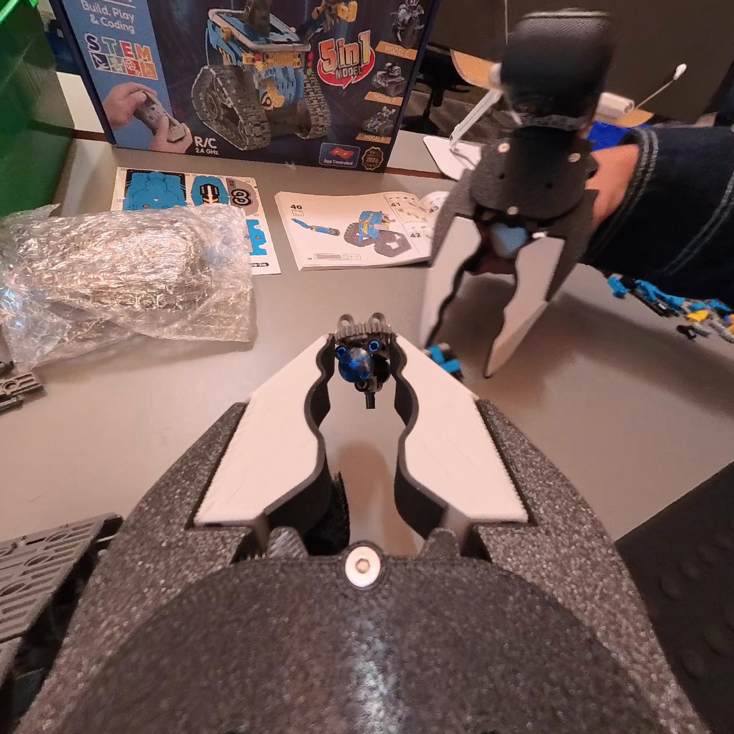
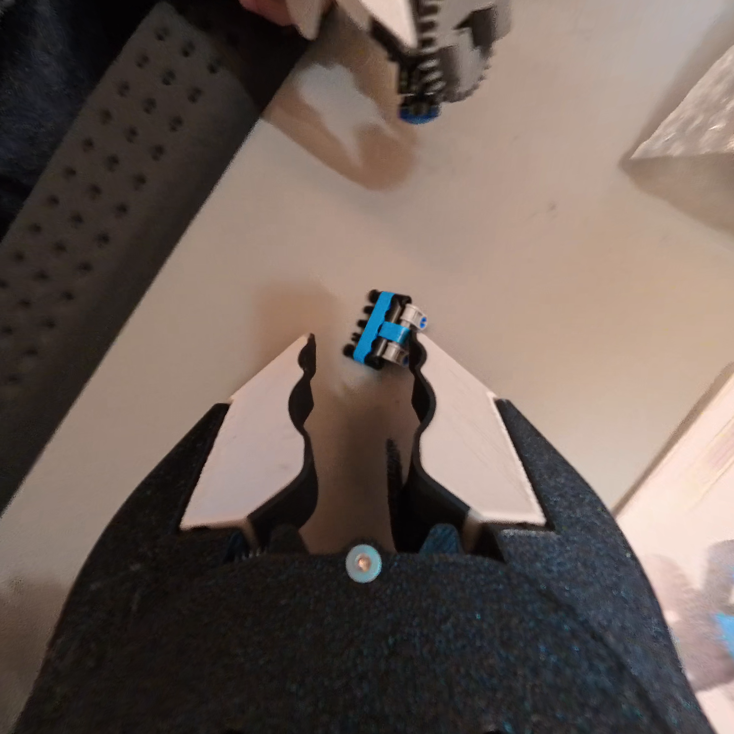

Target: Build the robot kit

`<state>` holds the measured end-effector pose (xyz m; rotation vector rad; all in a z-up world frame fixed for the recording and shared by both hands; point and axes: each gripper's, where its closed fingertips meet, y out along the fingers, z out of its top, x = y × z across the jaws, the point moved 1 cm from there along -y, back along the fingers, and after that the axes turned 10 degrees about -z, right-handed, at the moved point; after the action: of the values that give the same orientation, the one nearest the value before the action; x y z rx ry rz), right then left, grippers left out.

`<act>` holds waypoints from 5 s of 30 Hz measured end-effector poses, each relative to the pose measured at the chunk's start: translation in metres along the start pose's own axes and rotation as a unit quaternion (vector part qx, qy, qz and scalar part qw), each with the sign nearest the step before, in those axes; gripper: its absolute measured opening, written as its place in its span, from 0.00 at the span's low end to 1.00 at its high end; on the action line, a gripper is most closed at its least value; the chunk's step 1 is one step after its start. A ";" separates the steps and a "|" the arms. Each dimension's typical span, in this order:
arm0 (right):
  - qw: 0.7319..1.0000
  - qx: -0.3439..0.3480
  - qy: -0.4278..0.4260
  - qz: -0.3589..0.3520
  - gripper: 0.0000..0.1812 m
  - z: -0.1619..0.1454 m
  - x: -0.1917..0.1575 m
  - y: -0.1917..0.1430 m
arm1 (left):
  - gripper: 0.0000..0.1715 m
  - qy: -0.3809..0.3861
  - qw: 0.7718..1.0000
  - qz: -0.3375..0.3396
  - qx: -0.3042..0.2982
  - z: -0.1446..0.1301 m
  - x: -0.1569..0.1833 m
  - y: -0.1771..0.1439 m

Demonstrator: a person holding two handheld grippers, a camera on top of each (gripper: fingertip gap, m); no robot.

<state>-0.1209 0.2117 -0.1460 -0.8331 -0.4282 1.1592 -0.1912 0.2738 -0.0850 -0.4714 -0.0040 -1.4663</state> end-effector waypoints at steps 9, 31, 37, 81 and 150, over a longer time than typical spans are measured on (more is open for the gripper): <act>0.991 0.047 -0.087 -0.095 0.37 -0.014 -0.039 -0.009 | 0.16 0.035 0.999 -0.033 -0.021 -0.005 0.016 0.006; 0.987 0.064 -0.057 -0.136 0.00 0.011 -0.017 -0.034 | 0.16 0.197 0.963 -0.123 -0.137 -0.043 0.061 0.030; 0.958 0.013 0.058 -0.280 0.04 -0.045 -0.015 -0.108 | 0.16 0.229 0.955 -0.125 -0.141 -0.046 0.069 0.031; 0.905 -0.050 0.043 -0.421 0.22 -0.037 -0.111 -0.067 | 0.16 0.385 0.871 -0.217 -0.216 -0.064 0.156 0.075; 0.973 0.045 -0.002 -0.224 0.23 -0.009 -0.112 -0.055 | 0.15 0.128 0.881 -0.428 -0.158 -0.046 0.172 0.057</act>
<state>-0.1211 0.0968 -0.0976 -0.6132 -0.5325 0.7541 -0.1291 0.0975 -0.0947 -0.5664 0.2735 -2.4198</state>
